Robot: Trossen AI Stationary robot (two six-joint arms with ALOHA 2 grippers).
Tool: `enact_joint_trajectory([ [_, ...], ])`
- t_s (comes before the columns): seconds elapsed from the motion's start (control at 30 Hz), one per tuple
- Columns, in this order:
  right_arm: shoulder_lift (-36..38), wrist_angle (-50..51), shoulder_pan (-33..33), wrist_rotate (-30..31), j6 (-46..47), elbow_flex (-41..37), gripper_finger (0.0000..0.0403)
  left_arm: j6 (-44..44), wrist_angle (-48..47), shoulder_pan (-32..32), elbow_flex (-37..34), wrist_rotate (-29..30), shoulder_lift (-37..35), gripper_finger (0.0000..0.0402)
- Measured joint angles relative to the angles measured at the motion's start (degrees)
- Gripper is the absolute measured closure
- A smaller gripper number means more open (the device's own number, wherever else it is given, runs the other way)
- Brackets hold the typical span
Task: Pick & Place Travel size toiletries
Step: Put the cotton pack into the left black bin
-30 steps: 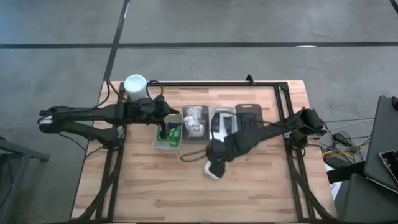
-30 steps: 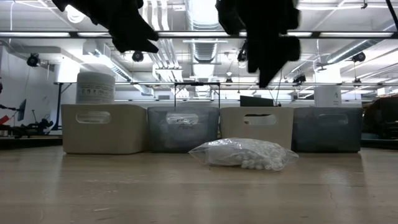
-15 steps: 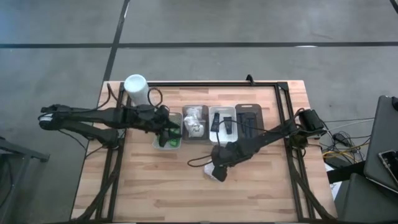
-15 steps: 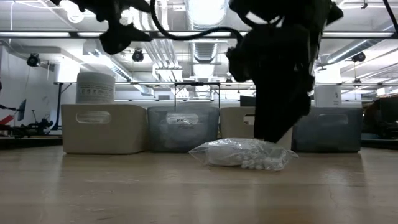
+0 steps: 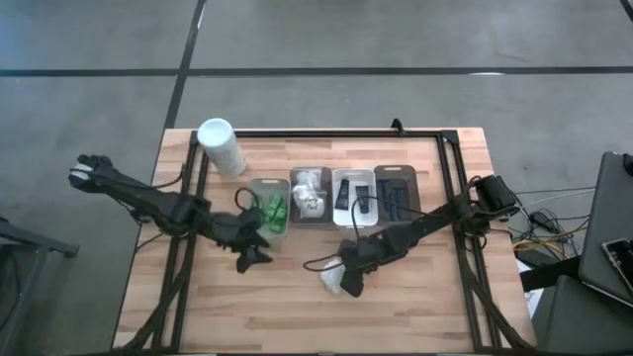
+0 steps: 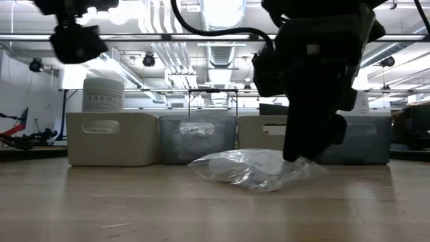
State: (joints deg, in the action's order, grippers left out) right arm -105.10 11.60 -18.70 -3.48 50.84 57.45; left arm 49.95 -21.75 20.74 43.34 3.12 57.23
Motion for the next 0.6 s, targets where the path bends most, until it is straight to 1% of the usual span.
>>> enact_joint_trajectory([
  [0.1,-0.01,-0.02,-1.31,0.05,0.89,-0.16,0.0221,3.57,2.41,2.38,-2.62,0.03,0.42,0.0127],
  [0.2,-0.03,-0.01,-2.53,0.82,2.51,-0.36,0.0253,5.92,6.38,3.93,-5.16,0.01,2.39,0.0127],
  [0.33,-0.04,-0.02,-4.32,5.18,5.30,-0.53,0.0298,7.89,12.67,4.69,-7.09,0.02,6.53,0.0127],
  [0.43,-0.06,-0.02,-5.13,7.87,7.79,-0.58,0.0328,6.97,14.33,4.69,-6.31,0.13,10.19,0.0127],
  [0.6,-0.06,-0.07,-5.34,8.08,9.09,-0.58,0.0375,1.36,14.74,4.67,-2.70,0.52,14.98,0.0127],
])
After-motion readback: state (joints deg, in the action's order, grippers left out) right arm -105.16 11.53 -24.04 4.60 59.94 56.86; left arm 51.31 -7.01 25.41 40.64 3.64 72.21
